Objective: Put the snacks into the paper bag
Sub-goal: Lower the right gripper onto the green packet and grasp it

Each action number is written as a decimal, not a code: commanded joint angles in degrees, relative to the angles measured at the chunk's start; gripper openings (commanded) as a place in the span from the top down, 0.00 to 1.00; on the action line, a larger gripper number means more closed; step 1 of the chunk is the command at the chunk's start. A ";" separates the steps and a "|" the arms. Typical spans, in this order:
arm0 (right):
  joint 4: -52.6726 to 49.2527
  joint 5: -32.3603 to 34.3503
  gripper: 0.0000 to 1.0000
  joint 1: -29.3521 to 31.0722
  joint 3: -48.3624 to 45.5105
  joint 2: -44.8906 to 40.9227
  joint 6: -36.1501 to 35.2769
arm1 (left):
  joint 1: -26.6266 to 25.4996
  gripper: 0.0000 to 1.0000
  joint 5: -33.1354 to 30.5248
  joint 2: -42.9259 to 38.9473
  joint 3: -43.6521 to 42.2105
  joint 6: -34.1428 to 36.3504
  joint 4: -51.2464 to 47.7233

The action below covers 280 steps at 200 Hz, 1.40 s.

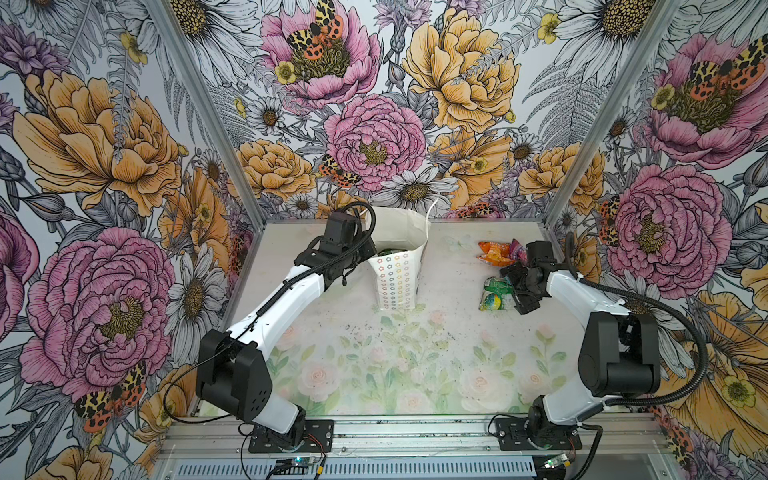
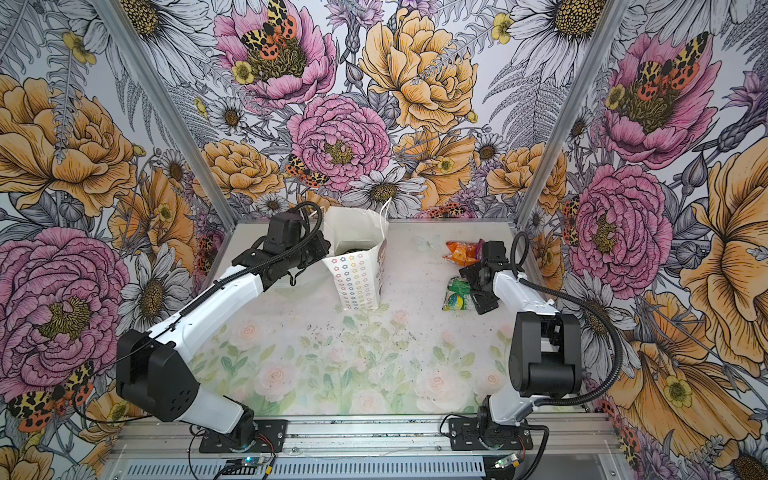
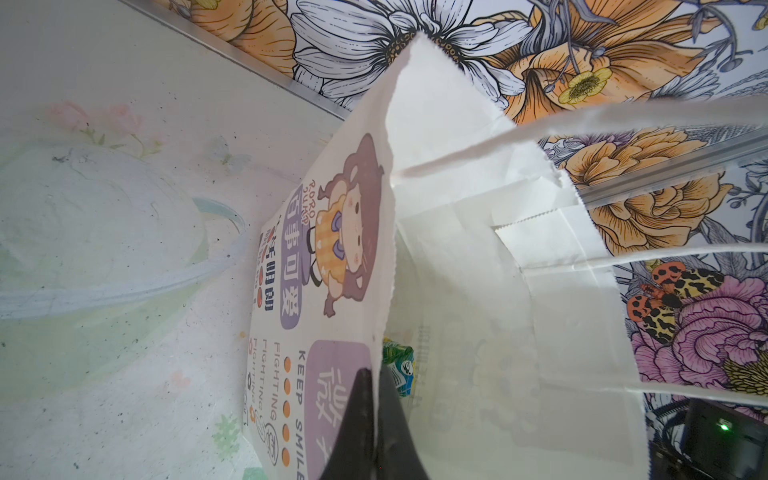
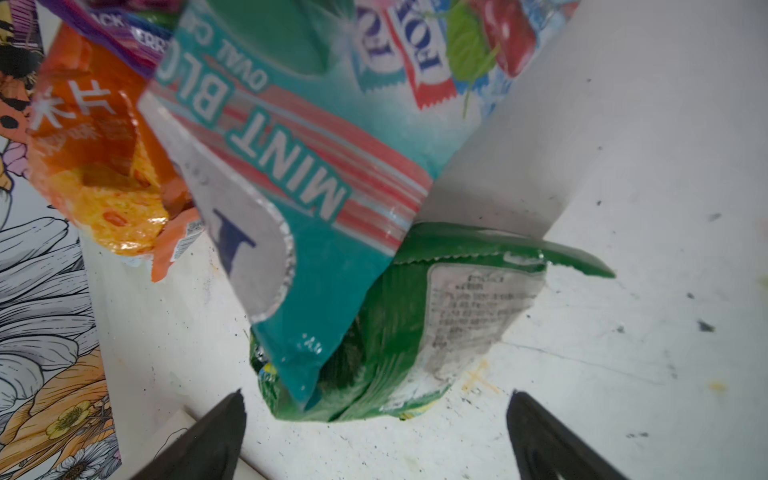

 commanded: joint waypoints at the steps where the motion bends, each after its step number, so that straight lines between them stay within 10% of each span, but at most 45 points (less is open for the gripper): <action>1: 2.23 -0.52 0.00 0.14 1.94 1.97 1.73 | 0.33 1.00 0.60 -0.40 -0.04 0.52 2.40; 127: 3.66 0.13 0.09 1.52 3.43 11.22 -0.73 | 0.33 1.00 0.38 -0.07 0.31 0.46 2.40; 203: 4.37 1.78 0.59 3.56 1.78 6.37 -7.19 | 0.33 1.00 0.52 -0.41 0.04 0.38 2.33; 280: 4.80 2.69 0.85 7.05 3.11 -2.25 -16.74 | 0.24 1.00 0.29 -1.03 -0.06 0.35 2.32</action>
